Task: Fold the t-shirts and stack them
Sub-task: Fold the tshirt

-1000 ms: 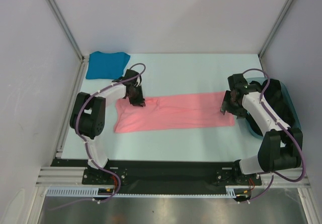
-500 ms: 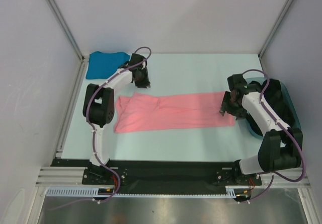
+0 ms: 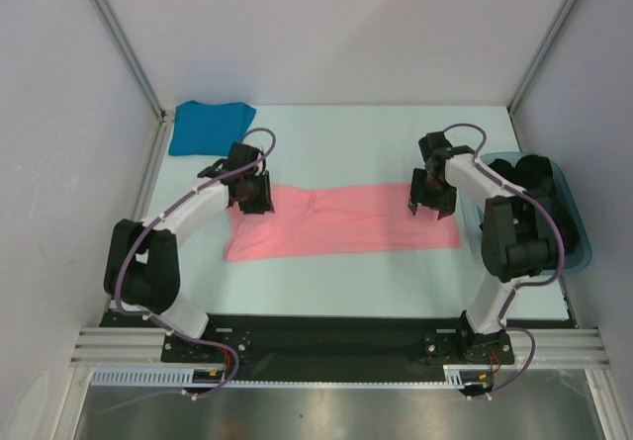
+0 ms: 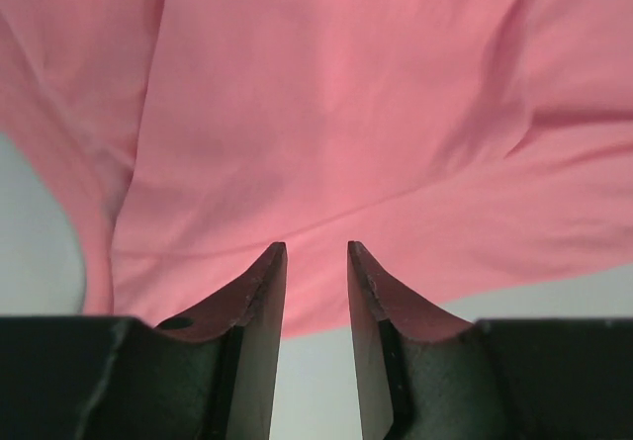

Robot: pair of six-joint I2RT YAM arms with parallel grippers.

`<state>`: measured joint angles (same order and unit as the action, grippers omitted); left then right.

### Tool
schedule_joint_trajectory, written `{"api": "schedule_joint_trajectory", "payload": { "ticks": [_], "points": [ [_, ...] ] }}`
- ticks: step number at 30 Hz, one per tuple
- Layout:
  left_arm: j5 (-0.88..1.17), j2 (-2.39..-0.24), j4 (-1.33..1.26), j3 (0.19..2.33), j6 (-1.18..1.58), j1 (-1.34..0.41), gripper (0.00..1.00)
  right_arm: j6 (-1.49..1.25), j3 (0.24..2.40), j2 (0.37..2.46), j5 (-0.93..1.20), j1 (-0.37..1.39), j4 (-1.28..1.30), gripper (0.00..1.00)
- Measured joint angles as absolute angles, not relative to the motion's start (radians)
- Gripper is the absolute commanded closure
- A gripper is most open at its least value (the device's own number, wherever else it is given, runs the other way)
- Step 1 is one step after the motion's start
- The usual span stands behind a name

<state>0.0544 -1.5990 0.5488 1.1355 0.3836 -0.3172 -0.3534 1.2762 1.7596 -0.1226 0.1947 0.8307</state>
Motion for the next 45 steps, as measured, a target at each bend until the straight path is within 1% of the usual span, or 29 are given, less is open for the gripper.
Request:
{"api": "schedule_joint_trajectory", "payload": {
  "ticks": [3,10,13,15,19,24,28,35,39,42,45],
  "points": [
    [0.047,-1.551,0.579,1.031,0.39,-0.318,0.61,-0.319,1.327,1.845,-0.126,0.201,0.802,0.31],
    [0.028,-1.562,0.627,0.959,0.449,-0.313,0.6,-0.262,1.369,1.937,-0.166,0.204,0.765,0.3],
    [0.027,-1.587,0.633,0.924,0.475,-0.295,0.58,-0.257,1.361,1.952,-0.175,0.204,0.749,0.3],
    [0.028,-1.613,0.639,0.915,0.482,-0.274,0.57,-0.261,1.349,1.946,-0.175,0.204,0.737,0.3],
    [0.047,-1.682,0.696,0.983,0.489,-0.25,0.57,-0.297,1.277,1.902,-0.176,0.206,0.675,0.3],
    [0.047,-1.817,0.838,1.137,0.462,-0.25,0.56,-0.366,1.147,1.816,-0.166,0.207,0.581,0.3],
    [0.041,-1.923,0.93,1.27,0.415,-0.249,0.55,-0.406,1.045,1.735,-0.143,0.221,0.553,0.3],
    [0.035,-2.088,0.995,1.518,0.337,-0.26,0.52,-0.461,0.918,1.616,-0.109,0.352,0.604,0.3],
    [0.056,-2.227,1.019,1.757,0.301,-0.275,0.52,-0.506,0.877,1.569,-0.033,0.418,0.639,0.3],
    [0.101,-2.389,1.071,2.041,0.278,-0.288,0.52,-0.54,0.868,1.558,0.028,0.476,0.662,0.3],
    [0.189,-2.48,1.019,2.206,0.268,-0.299,0.51,-0.575,0.874,1.569,0.104,0.572,0.673,0.3]
  ]
}}
